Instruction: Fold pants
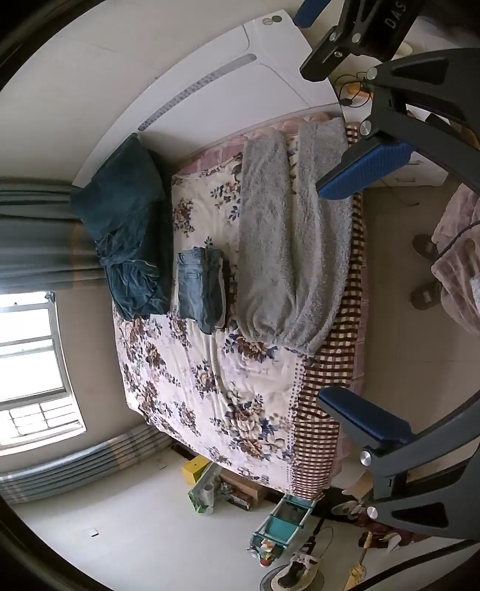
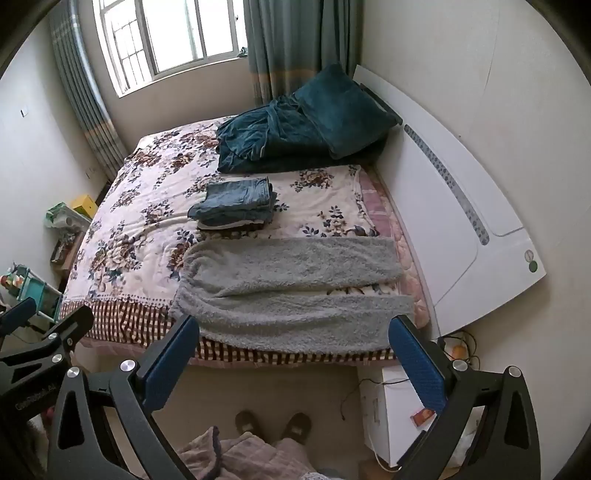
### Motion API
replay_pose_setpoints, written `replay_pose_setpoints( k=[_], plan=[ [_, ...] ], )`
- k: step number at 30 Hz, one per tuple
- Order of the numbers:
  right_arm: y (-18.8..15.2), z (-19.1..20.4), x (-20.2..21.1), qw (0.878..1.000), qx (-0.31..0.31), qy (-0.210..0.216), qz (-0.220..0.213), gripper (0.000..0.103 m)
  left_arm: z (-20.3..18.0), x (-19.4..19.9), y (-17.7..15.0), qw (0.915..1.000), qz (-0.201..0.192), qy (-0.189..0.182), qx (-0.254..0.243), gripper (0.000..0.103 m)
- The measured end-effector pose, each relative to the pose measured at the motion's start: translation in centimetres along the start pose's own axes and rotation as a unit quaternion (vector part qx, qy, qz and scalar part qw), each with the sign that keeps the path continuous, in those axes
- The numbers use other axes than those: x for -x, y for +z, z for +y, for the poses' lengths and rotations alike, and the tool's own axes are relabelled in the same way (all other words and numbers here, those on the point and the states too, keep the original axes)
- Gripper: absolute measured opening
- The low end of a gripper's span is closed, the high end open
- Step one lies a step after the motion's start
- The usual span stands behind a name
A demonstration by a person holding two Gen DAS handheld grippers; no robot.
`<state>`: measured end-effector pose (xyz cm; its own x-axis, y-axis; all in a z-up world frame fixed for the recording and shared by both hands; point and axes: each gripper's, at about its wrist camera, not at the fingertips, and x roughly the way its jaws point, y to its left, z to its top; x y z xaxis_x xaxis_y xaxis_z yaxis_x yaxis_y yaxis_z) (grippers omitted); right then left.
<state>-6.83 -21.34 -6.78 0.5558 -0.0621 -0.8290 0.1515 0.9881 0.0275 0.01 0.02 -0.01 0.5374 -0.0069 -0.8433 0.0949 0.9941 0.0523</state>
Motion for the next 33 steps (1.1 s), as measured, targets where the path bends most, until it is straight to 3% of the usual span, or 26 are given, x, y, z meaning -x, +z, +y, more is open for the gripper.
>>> replay_pose_setpoints(
  k=[33],
  plan=[
    [0.9,0.0,1.0,1.0,0.007,-0.002,-0.007,0.103,-0.5,1.3,1.5,0.9997,-0.022,0.004,0.005,0.103]
  ],
)
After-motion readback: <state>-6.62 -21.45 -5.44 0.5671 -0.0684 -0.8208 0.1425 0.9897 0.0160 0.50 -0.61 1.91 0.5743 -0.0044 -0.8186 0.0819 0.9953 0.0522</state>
